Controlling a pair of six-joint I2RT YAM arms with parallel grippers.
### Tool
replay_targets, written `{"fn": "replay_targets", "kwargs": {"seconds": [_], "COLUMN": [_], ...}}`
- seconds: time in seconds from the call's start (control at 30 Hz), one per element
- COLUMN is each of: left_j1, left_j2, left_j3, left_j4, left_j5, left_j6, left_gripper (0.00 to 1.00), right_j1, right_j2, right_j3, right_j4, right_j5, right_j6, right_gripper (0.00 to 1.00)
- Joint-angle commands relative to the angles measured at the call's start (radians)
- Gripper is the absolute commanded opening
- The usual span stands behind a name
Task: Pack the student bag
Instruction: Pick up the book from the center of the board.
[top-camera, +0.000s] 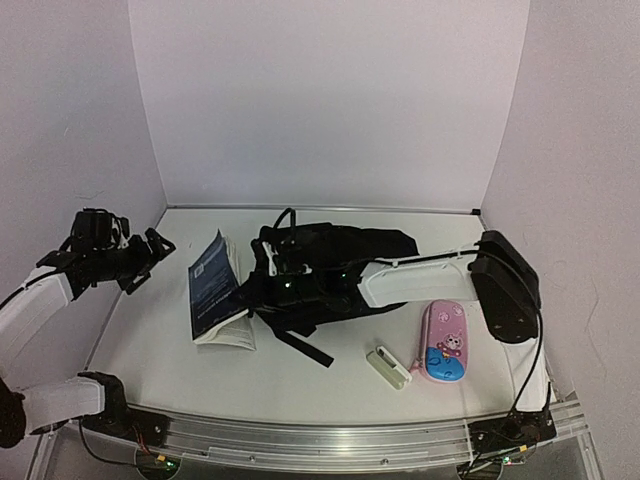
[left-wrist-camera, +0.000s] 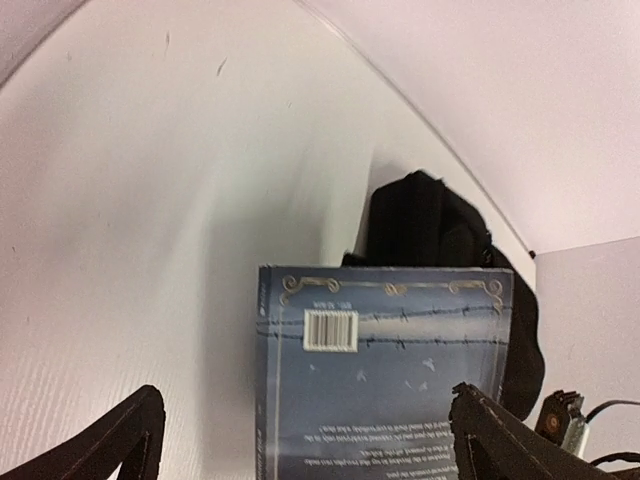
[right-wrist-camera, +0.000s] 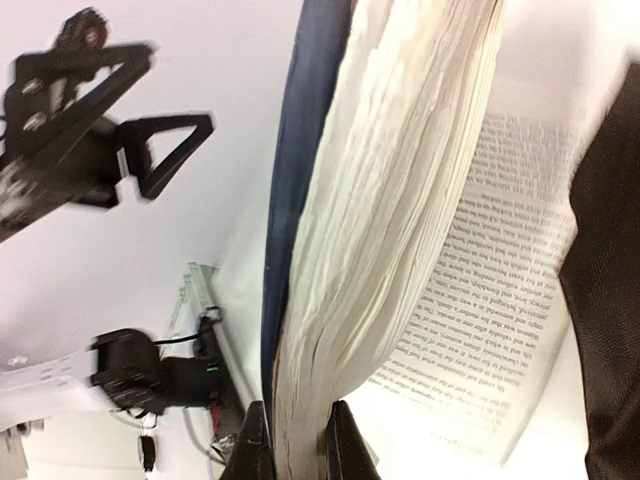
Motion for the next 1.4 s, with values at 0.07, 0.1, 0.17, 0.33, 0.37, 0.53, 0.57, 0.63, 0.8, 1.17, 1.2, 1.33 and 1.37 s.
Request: {"fn": "replay_targets", "kwargs": {"seconds": [0.07,0.1,0.17,0.33,0.37,0.53,0.57,0.63,0.8,1.17,1.2,1.33,1.37], "left_j1": [0.044,0.045,0.044,0.044,0.044,0.044,0.044,0.043,0.026,-0.052,-0.052,-0.052,-0.052], "left_j2": [-0.031,-0.030,-0.035,-0.022,-0.018,0.025,0.039,0.066,0.128,0.191,0.186,0.179,0.182], "left_j3": [0.160,0.174,0.186,0.190,0.187,0.176,0.170,0.159,0.153,0.128,0.118,0.078,0.074], "left_j4": [-0.111,-0.105,-0.067,0.072,0.095,0.156,0.180,0.251,0.383,0.565,0.592,0.711,0.719], "left_j5": [0.086,0.119,0.216,0.557,0.608,0.728,0.750,0.797,0.849,0.880,0.880,0.891,0.894], "left_j6": [0.108,0.120,0.144,0.164,0.162,0.147,0.132,0.090,0.018,-0.069,-0.091,-0.163,-0.170], "left_gripper": [1.00,1.00,1.00,1.00,1.00,1.00,1.00,1.00,1.00,0.88,0.83,0.51,0.44], "right_j1": [0.000,-0.006,-0.030,-0.111,-0.123,-0.165,-0.168,-0.169,-0.169,-0.169,-0.169,-0.169,-0.169], "right_j2": [-0.245,-0.265,-0.297,-0.355,-0.366,-0.434,-0.444,-0.457,-0.479,-0.500,-0.497,-0.473,-0.468], "right_j3": [0.051,0.049,0.039,0.017,0.011,-0.031,-0.037,-0.047,-0.064,-0.125,-0.130,-0.149,-0.158], "right_j4": [-0.015,-0.029,-0.040,-0.051,-0.052,-0.052,-0.051,-0.049,-0.041,0.087,0.090,0.094,0.095], "right_j5": [-0.022,-0.026,-0.056,-0.240,-0.275,-0.412,-0.433,-0.469,-0.515,-0.496,-0.486,-0.436,-0.419], "right_j6": [-0.206,-0.228,-0.262,-0.328,-0.335,-0.362,-0.363,-0.364,-0.361,-0.290,-0.289,-0.278,-0.274], "right_gripper": [0.00,0.00,0.00,0.00,0.00,0.00,0.00,0.00,0.00,0.00,0.00,0.00,0.00]}}
